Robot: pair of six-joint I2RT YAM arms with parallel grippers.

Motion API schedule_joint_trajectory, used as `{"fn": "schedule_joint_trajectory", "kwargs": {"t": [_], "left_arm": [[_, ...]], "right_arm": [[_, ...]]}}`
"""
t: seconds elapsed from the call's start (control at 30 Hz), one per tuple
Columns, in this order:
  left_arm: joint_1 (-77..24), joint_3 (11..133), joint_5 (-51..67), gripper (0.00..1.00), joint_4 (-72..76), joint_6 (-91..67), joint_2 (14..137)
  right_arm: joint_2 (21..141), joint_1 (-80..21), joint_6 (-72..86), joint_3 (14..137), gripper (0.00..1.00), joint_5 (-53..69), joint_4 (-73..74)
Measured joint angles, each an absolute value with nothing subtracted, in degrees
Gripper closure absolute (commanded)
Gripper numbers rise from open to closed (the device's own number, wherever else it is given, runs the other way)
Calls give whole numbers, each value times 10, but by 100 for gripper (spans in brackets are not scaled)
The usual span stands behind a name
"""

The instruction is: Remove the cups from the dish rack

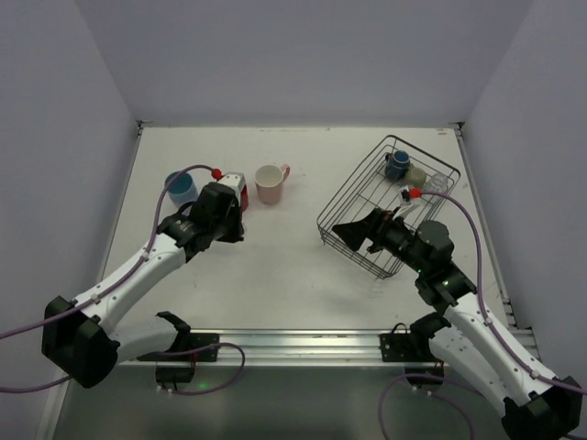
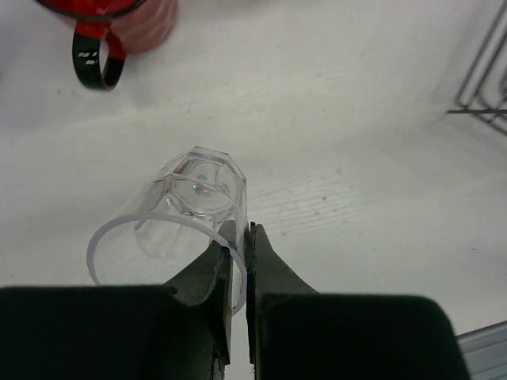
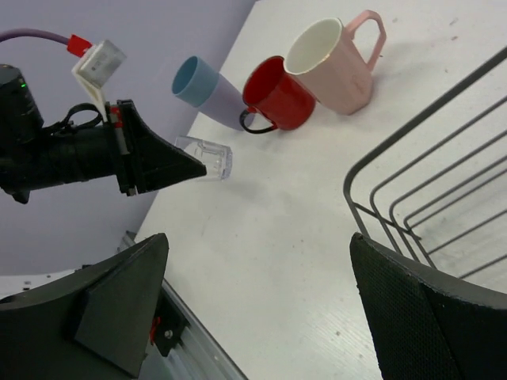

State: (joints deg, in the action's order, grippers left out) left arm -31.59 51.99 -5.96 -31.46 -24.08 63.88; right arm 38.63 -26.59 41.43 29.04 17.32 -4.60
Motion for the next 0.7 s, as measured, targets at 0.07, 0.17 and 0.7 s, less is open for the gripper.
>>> {"fn": "schedule_joint_trajectory", "kwargs": {"t": [0.07,0.17,0.7], "left_arm": [[-299,517,-66,100,-343,-232,673],[-273,516,-82,100,-364,-227,713],[-192,517,-150,75,-368,-187,833]], "right_arm": [[382,-266,404,289,1,161,-30],[380,-266,391,287,1,158,-15],[366,-266,353,277,1,153,26]]}}
